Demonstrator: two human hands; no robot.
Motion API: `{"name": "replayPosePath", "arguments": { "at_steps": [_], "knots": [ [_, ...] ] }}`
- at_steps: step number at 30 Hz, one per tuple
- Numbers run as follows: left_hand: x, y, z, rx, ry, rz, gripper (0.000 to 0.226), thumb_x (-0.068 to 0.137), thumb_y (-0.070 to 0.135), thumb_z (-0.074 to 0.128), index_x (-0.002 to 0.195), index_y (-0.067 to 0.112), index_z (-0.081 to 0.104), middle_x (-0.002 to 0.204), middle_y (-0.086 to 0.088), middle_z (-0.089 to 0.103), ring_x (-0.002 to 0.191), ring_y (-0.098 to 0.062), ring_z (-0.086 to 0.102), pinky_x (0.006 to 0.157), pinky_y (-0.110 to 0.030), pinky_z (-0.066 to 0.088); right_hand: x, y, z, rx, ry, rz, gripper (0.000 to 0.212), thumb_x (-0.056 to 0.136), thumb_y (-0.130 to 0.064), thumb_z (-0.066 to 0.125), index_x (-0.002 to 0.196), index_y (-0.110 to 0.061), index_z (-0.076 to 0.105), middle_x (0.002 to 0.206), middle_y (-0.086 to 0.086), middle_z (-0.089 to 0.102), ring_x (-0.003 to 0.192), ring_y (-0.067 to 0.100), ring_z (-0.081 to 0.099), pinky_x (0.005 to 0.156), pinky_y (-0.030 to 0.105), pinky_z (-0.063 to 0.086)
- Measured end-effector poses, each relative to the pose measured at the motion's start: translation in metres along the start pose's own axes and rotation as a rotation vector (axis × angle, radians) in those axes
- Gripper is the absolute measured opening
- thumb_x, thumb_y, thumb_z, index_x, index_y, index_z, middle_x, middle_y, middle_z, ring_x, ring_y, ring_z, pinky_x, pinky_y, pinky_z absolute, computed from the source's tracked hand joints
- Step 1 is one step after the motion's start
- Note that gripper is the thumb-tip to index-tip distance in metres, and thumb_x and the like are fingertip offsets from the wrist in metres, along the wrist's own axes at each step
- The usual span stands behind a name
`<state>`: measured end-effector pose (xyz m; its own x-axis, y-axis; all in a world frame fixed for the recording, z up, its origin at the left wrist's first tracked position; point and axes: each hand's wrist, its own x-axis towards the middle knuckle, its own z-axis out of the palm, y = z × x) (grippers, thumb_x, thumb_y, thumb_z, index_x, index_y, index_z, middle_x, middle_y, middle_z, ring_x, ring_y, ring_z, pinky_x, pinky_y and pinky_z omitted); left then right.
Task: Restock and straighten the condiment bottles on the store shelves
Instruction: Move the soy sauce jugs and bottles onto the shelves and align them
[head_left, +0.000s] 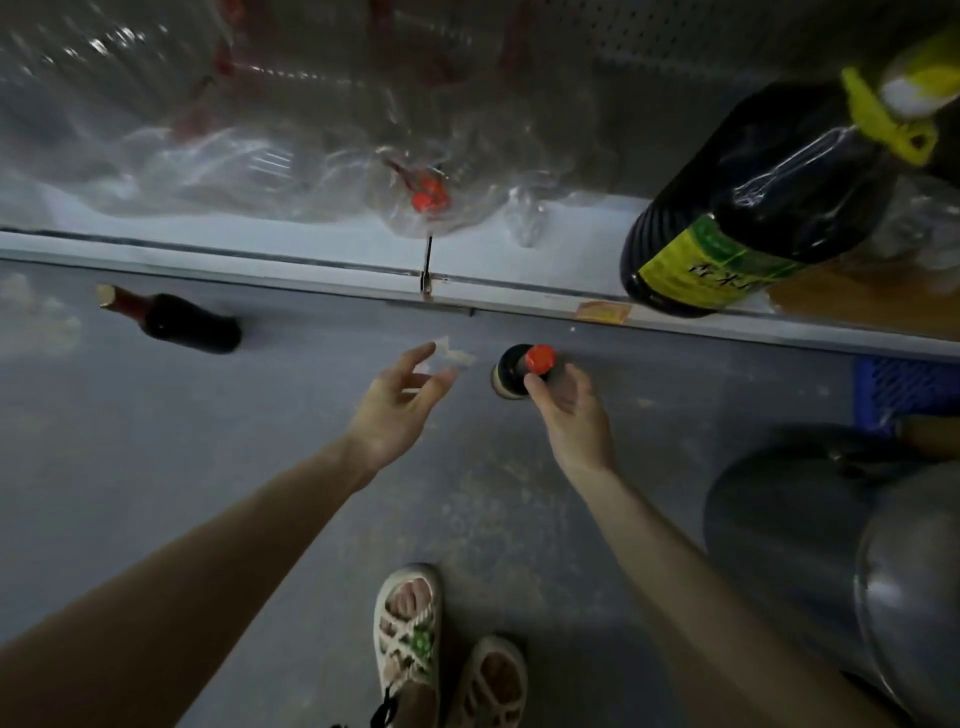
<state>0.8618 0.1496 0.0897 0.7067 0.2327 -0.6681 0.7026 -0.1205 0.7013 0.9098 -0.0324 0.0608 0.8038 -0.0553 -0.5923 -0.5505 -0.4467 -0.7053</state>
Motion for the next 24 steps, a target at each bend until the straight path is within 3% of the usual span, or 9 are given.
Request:
{"name": "replayPosePath", "arguments": {
  "at_steps": [3,7,13,20,24],
  "knots": [
    [0.035,-0.027,0.010,0.004,-0.003,-0.001,0.052,0.095,0.042,0.052,0.144,0.029,0.040,0.119,0.001,0.058,0.106,-0.013,0.057,0.061,-0.011,0.044,0.036,0.023,0.019,0.067,0.011,-0.028,0.049,0.088,-0.029,0.069,0.132,-0.013,0.052,0.127,0.004,0.061,0.119,0.020,0.057,0.101,0.034,0.044],
    [0.067,-0.055,0.019,-0.007,-0.013,-0.011,0.052,0.096,0.041,0.050,0.145,0.029,0.039,0.115,0.003,0.057,0.096,-0.009,0.058,0.054,-0.008,0.045,0.070,0.041,0.034,0.035,0.010,-0.057,0.042,0.088,-0.029,0.069,0.124,-0.012,0.057,0.117,0.002,0.062,0.108,0.015,0.057,0.088,0.023,0.040],
    [0.092,-0.078,0.027,-0.040,-0.033,-0.027,0.051,0.096,0.041,0.049,0.145,0.030,0.039,0.114,0.004,0.057,0.096,-0.007,0.057,0.055,-0.007,0.045,0.102,0.056,0.048,0.010,0.046,-0.085,0.040,0.085,-0.033,0.072,0.117,-0.010,0.062,0.101,0.000,0.061,0.097,0.014,0.057,0.084,0.023,0.041],
    [0.075,-0.080,0.027,-0.012,-0.051,-0.021,0.049,0.097,0.038,0.051,0.143,0.029,0.040,0.109,0.007,0.058,0.090,0.000,0.057,0.064,-0.010,0.043,0.086,0.056,0.040,0.043,0.084,-0.110,0.019,0.082,-0.027,0.076,0.093,-0.018,0.063,0.091,0.004,0.065,0.087,0.018,0.061,0.076,0.023,0.044],
    [0.046,-0.062,0.025,-0.037,-0.067,-0.016,0.050,0.096,0.038,0.052,0.144,0.029,0.039,0.105,0.011,0.057,0.096,-0.005,0.058,0.065,-0.012,0.043,0.054,0.032,0.024,0.008,0.061,-0.149,0.029,0.083,-0.026,0.075,0.087,0.001,0.067,0.085,0.018,0.068,0.077,0.017,0.060,0.069,0.026,0.045]
  ]
}}
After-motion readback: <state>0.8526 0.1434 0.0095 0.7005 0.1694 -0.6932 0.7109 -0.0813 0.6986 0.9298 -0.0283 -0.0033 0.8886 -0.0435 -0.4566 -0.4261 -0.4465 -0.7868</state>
